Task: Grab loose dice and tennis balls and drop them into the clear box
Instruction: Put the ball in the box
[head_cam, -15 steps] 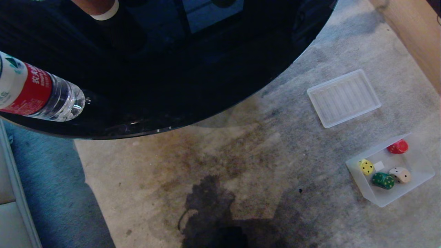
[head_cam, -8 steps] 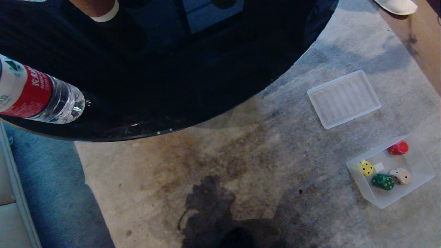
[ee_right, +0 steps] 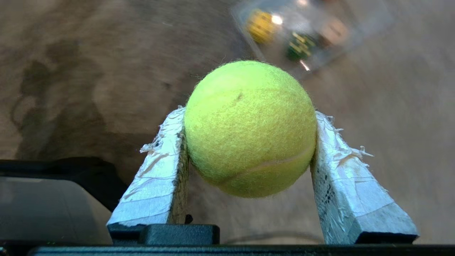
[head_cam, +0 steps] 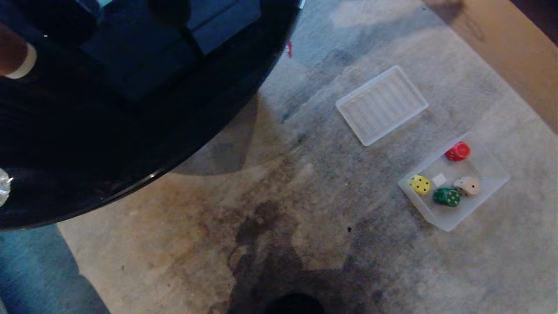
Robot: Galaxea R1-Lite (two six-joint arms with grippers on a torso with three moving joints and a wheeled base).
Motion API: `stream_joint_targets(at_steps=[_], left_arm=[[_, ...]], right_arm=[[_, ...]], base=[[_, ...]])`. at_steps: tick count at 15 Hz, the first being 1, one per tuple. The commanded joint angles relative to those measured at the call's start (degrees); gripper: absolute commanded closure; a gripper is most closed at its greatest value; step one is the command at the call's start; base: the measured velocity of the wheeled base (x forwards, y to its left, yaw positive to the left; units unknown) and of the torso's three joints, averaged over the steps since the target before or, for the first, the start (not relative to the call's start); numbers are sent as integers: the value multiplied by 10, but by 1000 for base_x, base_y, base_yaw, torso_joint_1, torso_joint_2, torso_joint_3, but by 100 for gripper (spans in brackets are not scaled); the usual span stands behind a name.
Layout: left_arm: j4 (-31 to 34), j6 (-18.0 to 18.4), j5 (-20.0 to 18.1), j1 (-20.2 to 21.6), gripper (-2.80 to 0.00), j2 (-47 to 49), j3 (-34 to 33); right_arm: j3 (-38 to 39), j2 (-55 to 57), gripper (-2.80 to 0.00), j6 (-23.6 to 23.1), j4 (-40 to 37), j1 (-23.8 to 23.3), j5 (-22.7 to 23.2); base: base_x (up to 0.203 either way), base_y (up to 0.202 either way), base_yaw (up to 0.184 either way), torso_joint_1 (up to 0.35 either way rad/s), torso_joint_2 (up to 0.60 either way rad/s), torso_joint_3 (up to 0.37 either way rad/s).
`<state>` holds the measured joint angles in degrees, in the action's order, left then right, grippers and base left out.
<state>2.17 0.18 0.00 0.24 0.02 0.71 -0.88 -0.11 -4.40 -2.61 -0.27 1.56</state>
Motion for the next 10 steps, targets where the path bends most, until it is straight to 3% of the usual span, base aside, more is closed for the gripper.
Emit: stream_joint_targets(at_steps=[1, 10], left_arm=[[0, 0, 0, 0, 0, 0, 0], [0, 0, 0, 0, 0, 0, 0]], right_arm=[[0, 1, 0, 0, 0, 0, 0], [0, 1, 0, -1, 1, 0, 0]], base=[[2, 11, -162, 5, 2, 0], [2, 12, -164, 2, 2, 3]])
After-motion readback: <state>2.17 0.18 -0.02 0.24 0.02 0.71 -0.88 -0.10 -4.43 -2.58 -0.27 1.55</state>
